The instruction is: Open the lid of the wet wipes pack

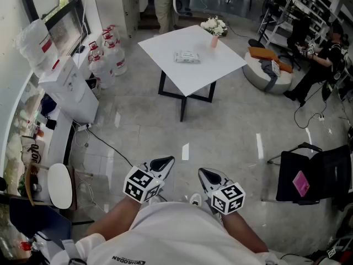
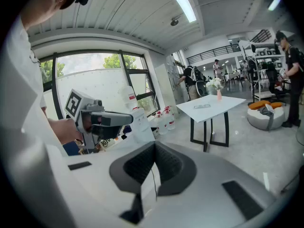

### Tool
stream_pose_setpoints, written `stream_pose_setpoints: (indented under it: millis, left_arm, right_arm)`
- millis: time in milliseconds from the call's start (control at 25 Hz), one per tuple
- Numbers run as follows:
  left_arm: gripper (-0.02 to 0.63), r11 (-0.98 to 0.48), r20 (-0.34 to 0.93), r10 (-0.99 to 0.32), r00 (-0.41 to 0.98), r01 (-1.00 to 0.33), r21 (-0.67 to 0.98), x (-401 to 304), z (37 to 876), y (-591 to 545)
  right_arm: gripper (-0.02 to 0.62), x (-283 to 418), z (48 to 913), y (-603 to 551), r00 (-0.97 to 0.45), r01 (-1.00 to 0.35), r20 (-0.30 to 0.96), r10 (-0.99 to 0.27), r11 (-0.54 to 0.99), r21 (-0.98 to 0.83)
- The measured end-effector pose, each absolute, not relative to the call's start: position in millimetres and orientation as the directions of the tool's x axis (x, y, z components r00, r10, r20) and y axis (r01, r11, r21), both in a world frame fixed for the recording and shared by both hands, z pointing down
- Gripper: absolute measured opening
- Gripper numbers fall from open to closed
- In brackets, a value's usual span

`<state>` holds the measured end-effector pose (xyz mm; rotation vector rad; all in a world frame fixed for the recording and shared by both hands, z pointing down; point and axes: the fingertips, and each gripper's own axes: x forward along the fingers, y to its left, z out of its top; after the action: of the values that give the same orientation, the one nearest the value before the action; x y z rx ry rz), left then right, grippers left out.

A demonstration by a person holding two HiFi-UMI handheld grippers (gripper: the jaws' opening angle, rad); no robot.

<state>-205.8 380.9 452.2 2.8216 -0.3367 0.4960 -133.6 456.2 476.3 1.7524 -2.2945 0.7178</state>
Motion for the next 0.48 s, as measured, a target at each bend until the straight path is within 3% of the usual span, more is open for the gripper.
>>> stream_pose_setpoints:
  millis: [480]
  left_arm:
    - [0.006,-0.943,0.354,-0.175,0.918,-0.26,0.208,-210.9,453.0,376.3]
  right_arm:
    - [0.005,-141.5,476.2,450.8,-0.3,-0.942,0.411,-0.861,0.2,-0.27]
